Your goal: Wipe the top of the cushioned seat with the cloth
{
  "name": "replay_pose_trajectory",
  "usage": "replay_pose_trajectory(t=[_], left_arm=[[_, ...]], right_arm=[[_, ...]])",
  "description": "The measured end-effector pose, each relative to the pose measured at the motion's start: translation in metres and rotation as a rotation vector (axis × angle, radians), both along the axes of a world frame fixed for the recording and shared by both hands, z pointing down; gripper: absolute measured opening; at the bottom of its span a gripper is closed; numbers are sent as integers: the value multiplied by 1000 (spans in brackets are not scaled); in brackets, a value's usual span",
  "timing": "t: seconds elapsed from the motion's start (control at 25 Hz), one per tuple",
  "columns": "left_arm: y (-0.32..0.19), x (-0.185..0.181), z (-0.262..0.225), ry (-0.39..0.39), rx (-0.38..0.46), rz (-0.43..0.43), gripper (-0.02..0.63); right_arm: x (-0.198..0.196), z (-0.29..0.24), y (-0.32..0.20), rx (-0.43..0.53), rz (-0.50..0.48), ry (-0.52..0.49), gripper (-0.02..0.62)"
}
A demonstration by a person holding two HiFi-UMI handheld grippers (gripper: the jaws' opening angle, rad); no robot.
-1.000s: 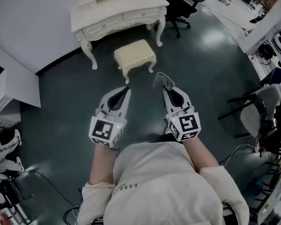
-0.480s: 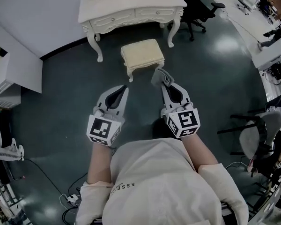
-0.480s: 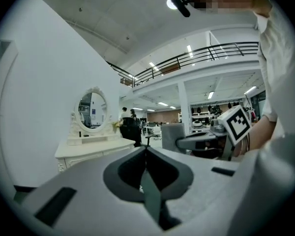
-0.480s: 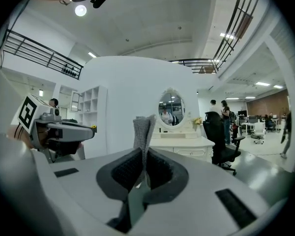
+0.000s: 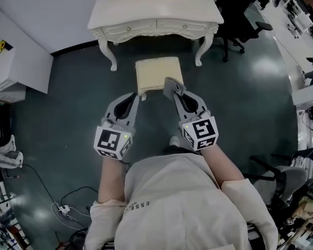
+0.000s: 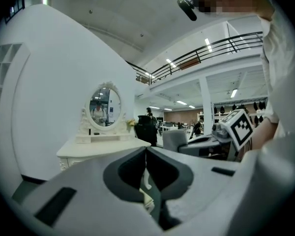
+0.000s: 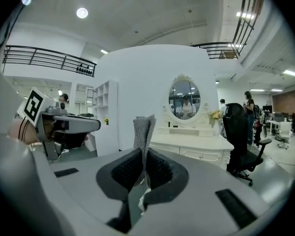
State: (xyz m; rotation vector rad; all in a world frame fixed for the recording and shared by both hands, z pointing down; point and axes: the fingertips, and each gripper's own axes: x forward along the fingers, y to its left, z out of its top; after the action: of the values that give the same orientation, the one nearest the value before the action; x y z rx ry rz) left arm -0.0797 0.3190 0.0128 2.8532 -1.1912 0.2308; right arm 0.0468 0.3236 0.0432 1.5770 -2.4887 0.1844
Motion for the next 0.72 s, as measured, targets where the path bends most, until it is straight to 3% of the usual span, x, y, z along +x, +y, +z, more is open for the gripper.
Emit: replay_pose_trajectory(t=[0.2, 0.36, 0.72], left_arm=[[-50, 47, 9, -18, -22, -51, 3], [-82, 64, 26, -28, -67, -85, 3], [-180, 56, 75, -3, -126, -106, 3]], right_arm=[[47, 5, -56, -20, -54, 1, 26], [70, 22, -94, -62, -80, 3, 26], [55, 76, -196, -172, -119, 8, 26]])
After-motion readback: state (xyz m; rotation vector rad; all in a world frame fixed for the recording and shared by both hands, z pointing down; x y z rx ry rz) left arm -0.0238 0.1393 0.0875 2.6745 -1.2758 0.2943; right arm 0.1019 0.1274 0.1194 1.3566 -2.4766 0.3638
